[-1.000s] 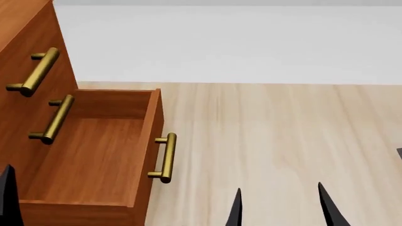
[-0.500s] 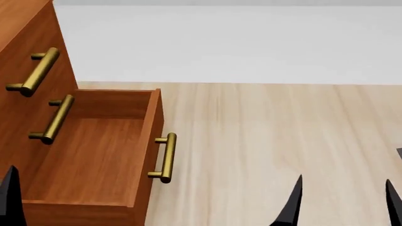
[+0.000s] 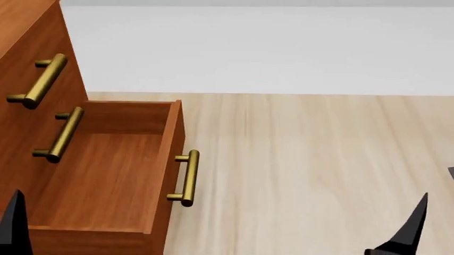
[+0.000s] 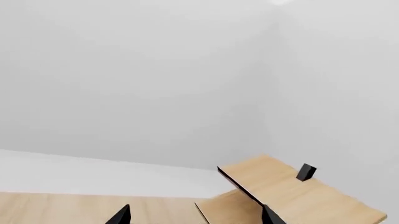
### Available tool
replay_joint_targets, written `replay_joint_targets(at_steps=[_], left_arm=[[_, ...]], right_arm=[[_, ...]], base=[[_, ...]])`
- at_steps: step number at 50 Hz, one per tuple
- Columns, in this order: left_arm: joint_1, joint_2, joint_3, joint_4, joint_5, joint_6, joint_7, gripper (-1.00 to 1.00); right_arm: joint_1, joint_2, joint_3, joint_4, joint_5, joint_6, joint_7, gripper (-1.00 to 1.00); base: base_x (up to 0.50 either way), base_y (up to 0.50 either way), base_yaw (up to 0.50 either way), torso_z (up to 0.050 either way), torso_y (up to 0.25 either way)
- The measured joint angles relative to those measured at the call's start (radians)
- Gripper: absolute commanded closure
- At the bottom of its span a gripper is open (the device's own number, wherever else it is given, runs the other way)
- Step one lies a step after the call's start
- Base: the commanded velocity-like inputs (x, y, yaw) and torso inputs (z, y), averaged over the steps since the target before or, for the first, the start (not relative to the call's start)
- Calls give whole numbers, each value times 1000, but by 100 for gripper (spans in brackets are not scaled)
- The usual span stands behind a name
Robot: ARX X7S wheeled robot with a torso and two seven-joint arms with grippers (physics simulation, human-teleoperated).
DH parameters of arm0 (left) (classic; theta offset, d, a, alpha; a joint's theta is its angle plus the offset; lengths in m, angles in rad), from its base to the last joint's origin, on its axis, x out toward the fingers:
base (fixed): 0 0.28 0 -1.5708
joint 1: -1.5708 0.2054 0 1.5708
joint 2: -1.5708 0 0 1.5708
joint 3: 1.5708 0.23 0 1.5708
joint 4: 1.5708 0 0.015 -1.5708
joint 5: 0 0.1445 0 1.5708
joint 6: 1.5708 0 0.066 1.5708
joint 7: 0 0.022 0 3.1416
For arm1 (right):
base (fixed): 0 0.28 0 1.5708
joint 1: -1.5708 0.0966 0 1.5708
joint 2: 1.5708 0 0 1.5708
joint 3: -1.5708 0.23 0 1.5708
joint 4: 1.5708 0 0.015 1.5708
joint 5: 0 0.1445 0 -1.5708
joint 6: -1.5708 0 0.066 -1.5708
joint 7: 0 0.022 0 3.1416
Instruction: Put the wine bottle in the bottom drawer of the cabinet.
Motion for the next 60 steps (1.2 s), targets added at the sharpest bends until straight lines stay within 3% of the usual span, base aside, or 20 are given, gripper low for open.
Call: replay_joint_targets(at_steps=[31, 60], left_arm=[[-4, 1, 11, -8, -1, 9, -1, -100], [-5, 6, 22, -21, -3, 21, 7, -100]], right_arm=[[-194, 5, 258, 87, 64, -107, 16, -100], [-274, -37, 354, 212, 54, -184, -39, -100]], base=[[0, 0, 0, 0, 0], [0, 0, 0, 0, 0]])
